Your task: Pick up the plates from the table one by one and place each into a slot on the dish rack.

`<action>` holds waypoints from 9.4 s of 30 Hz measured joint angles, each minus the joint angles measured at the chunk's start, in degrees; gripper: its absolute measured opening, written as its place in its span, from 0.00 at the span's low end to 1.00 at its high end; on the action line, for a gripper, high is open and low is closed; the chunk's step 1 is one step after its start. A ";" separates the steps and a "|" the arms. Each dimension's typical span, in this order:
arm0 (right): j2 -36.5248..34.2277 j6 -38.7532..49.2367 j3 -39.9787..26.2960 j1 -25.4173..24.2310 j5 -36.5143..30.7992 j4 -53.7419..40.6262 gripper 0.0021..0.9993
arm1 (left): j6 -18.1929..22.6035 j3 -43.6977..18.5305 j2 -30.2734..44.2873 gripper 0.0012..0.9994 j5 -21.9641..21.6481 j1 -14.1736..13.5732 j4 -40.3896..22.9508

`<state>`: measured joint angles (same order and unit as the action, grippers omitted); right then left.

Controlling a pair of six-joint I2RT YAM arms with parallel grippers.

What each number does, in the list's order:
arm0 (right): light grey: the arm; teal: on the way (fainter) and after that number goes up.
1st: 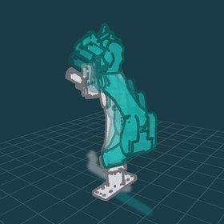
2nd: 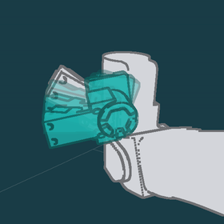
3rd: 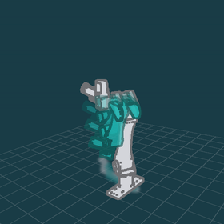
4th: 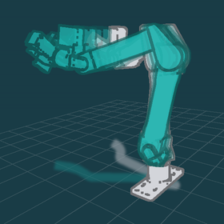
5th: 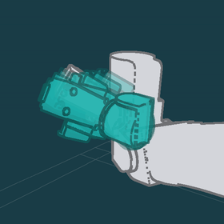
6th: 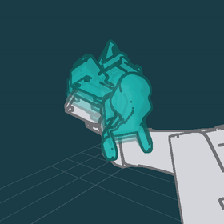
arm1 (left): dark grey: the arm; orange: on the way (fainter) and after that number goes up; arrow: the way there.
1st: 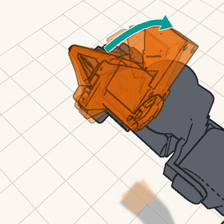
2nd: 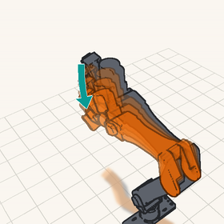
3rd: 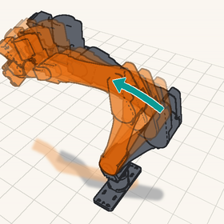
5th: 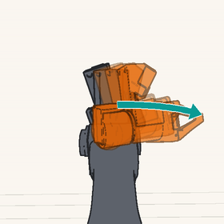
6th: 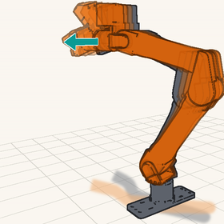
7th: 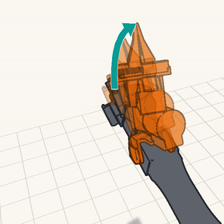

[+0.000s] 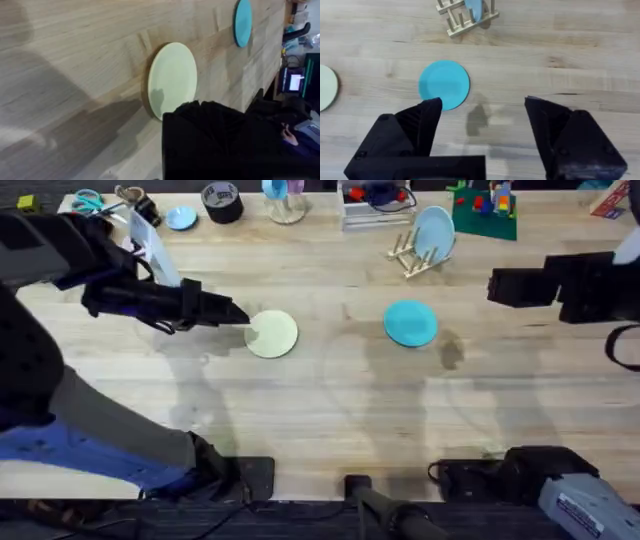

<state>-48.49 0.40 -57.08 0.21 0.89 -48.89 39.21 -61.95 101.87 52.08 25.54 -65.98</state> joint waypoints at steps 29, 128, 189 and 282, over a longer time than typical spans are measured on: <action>0.00 0.00 0.00 0.00 0.02 -0.02 0.99 | 4.67 -0.09 14.29 0.04 2.54 0.00 4.07; -57.22 -47.58 -0.79 43.36 18.31 60.09 0.03 | 0.65 -0.31 14.42 0.04 3.27 0.22 5.03; -32.46 10.28 -31.18 17.74 -3.36 -11.26 0.03 | -40.43 -2.01 -45.62 0.04 -43.75 -50.57 6.38; -56.63 22.60 -48.30 4.87 2.23 -3.98 0.03 | -41.43 -2.01 -45.62 1.00 -47.39 -51.67 5.27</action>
<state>-105.12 23.00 -105.38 5.08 3.11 -52.87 -2.22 -63.96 56.25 4.69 -26.13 -60.71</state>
